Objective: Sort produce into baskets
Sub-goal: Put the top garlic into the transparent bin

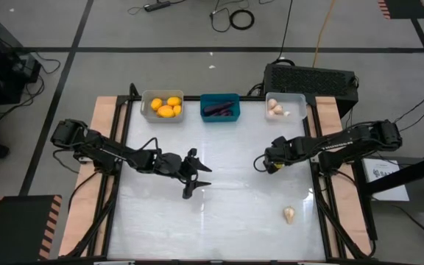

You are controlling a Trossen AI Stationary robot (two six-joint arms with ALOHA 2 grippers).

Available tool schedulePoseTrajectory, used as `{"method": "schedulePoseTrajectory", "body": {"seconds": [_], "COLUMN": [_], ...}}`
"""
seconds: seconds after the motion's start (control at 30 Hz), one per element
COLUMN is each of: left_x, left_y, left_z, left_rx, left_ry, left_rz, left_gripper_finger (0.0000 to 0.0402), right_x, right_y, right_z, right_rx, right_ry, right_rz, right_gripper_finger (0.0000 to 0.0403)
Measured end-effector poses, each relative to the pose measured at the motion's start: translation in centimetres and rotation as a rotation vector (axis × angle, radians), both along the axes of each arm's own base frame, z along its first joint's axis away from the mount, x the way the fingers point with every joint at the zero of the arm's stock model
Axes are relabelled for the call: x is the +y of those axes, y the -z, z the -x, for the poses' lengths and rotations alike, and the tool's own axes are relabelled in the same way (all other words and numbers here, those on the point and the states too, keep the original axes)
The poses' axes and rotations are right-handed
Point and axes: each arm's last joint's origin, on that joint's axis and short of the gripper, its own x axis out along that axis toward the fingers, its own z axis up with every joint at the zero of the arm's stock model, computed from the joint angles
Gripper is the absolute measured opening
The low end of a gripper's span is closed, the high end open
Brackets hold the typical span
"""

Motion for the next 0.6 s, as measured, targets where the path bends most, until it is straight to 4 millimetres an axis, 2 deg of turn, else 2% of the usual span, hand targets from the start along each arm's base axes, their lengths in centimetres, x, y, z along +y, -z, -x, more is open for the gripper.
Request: {"method": "schedulePoseTrajectory", "body": {"seconds": [0.17, 0.33, 0.47, 0.6], "left_x": [0.0, 0.0, 0.0, 0.0], "left_y": [0.0, 0.1, 0.1, 0.1], "left_z": [0.0, 0.0, 0.1, 0.1], "left_rx": [0.0, 0.013, 0.017, 0.017], "left_ry": [0.0, 0.0, 0.0, 0.0], "left_rz": [0.0, -0.003, -0.003, -0.003], "left_gripper_finger": [0.0244, 0.0244, 0.0244, 0.0244], "right_x": [-0.4, -1.1, -2.4, -4.9], "right_y": [-0.2, -1.6, -3.7, -6.5], "right_z": [-0.1, -1.0, -1.8, -2.1], "right_rx": [0.003, -0.025, -0.028, 0.0], "right_ry": [0.0, -0.045, -0.079, -0.046], "right_rz": [0.003, 0.01, 0.057, 0.198], "right_gripper_finger": [0.0204, 0.0142, 0.013, 0.0137]}}
